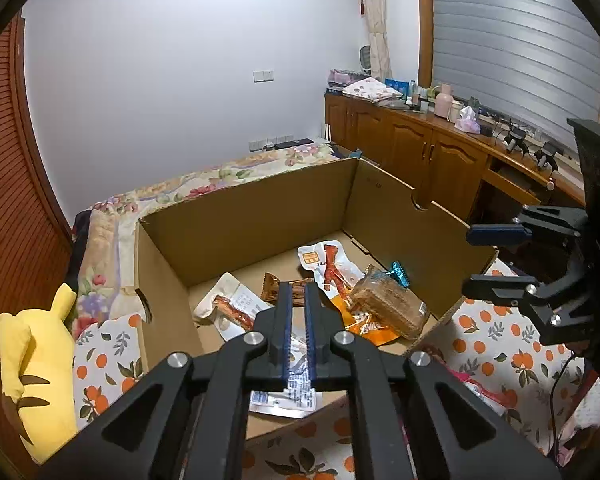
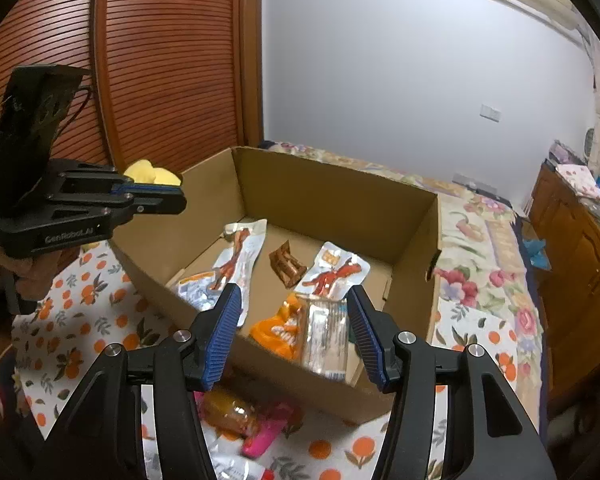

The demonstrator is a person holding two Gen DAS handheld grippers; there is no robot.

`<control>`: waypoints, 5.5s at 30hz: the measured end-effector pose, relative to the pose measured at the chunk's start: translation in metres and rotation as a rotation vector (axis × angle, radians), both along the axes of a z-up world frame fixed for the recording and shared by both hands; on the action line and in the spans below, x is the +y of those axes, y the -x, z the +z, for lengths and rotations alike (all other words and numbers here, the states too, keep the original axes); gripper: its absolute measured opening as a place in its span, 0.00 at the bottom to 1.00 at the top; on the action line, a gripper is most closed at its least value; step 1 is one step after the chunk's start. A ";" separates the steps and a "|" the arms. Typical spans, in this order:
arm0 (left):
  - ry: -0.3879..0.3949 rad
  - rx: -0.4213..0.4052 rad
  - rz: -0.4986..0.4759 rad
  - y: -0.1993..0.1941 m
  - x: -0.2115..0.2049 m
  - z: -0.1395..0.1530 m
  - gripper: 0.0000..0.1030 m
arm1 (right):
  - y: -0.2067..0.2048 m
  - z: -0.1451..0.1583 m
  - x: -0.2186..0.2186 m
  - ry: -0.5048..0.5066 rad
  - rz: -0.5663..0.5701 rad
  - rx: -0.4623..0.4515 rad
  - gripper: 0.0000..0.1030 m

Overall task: Organize snacks
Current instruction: 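Open the left tool over the box to drop the pouch while the right tool releases the clear bar, then move both open tools back to the remaining white pouches on the bed, then grasp the red-edged white pouch with the right tool while the left tool grasps the blue-labelled white pouch, then lift both white pouches and carry them over the cardboard box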

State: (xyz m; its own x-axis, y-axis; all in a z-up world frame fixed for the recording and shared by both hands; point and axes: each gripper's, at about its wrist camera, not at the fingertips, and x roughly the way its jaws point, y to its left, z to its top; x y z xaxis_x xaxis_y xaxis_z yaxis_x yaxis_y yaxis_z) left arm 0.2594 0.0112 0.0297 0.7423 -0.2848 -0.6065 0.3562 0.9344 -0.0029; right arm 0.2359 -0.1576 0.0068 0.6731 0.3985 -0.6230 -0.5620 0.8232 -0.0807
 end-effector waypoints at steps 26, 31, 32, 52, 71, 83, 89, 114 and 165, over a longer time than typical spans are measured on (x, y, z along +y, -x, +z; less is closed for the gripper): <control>0.046 0.015 -0.018 0.071 -0.008 -0.030 0.68 | 0.074 -0.043 -0.011 0.006 0.000 0.088 0.59; 0.041 0.015 -0.040 0.092 -0.013 -0.032 0.68 | 0.086 -0.060 -0.012 0.012 -0.013 0.122 0.59; 0.046 0.014 -0.043 0.095 -0.013 -0.031 0.68 | 0.089 -0.062 -0.012 0.010 -0.014 0.126 0.59; 0.067 0.155 -0.144 0.152 -0.047 -0.102 0.68 | 0.097 -0.106 -0.025 -0.025 -0.074 0.214 0.60; 0.027 0.215 -0.151 0.155 -0.056 -0.131 0.69 | 0.079 -0.125 -0.010 0.052 -0.128 0.244 0.79; 0.040 0.210 -0.124 0.153 -0.052 -0.131 0.70 | 0.084 -0.124 -0.013 0.078 -0.130 0.225 0.58; 0.031 0.200 -0.128 0.155 -0.052 -0.130 0.69 | 0.088 -0.123 -0.027 0.017 -0.154 0.225 0.47; -0.107 0.210 -0.243 0.159 -0.088 -0.135 0.76 | 0.087 -0.122 -0.031 -0.012 -0.171 0.224 0.47; 0.038 0.083 -0.057 0.167 -0.028 -0.087 0.54 | 0.105 -0.098 -0.042 -0.093 -0.165 0.138 0.40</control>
